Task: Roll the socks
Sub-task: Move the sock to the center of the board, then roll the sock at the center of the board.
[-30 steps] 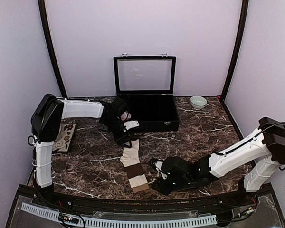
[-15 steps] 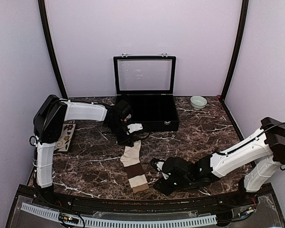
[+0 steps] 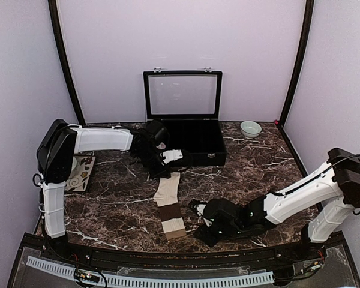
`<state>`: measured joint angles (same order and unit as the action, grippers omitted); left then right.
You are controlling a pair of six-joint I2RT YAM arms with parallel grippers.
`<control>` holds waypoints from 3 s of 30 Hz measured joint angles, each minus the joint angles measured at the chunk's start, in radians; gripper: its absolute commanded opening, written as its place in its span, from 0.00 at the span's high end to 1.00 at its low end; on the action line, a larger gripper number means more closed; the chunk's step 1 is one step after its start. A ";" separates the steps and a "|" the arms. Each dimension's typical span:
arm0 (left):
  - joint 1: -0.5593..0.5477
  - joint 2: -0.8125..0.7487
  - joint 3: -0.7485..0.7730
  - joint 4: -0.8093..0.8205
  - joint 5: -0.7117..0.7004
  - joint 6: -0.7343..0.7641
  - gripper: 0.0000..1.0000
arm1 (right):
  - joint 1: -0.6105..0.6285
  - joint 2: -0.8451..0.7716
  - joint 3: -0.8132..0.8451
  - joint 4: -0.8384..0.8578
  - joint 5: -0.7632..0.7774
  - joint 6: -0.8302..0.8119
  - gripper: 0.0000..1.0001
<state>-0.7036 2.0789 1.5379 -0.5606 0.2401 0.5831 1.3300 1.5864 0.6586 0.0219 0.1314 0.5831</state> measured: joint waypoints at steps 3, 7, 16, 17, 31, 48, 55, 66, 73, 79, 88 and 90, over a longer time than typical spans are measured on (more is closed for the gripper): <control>-0.002 -0.053 -0.005 0.042 -0.023 0.005 1.00 | 0.000 0.024 0.023 0.002 0.002 -0.003 0.72; -0.002 -0.109 -0.005 0.082 -0.033 0.008 1.00 | 0.000 0.067 0.061 0.016 0.004 -0.011 0.73; -0.002 -0.143 -0.088 0.182 -0.087 0.048 0.63 | 0.001 0.116 0.105 0.038 0.000 -0.042 0.74; -0.002 -0.142 -0.092 0.189 -0.098 0.053 0.61 | 0.001 0.120 0.111 0.037 -0.001 -0.047 0.74; -0.002 -0.143 -0.087 0.259 -0.198 0.077 0.33 | -0.022 0.089 0.096 0.011 0.003 -0.107 0.57; 0.091 -0.557 -0.321 0.243 -0.177 -0.015 0.18 | -0.068 0.065 0.038 0.073 0.174 -0.453 0.00; 0.080 -0.456 -0.417 0.101 0.023 -0.015 0.19 | -0.071 -0.056 -0.018 0.123 0.416 -0.469 0.00; 0.011 -0.301 -0.350 0.098 0.172 -0.011 0.28 | -0.089 -0.061 -0.069 0.238 0.341 -0.473 0.03; -0.024 -0.185 -0.310 0.115 0.193 -0.008 0.28 | -0.089 -0.013 -0.068 0.293 0.248 -0.484 0.08; -0.031 -0.158 -0.296 0.121 0.176 0.016 0.30 | -0.089 0.090 -0.025 0.344 0.187 -0.500 0.14; -0.031 -0.146 -0.297 0.125 0.104 0.068 0.35 | -0.079 0.199 0.048 0.368 0.113 -0.504 0.18; -0.032 -0.146 -0.298 0.125 0.082 0.081 0.35 | -0.072 0.209 0.061 0.373 0.098 -0.504 0.19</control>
<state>-0.7353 1.9327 1.2400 -0.4358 0.3218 0.6640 1.2575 1.7954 0.7197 0.3954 0.2291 0.0788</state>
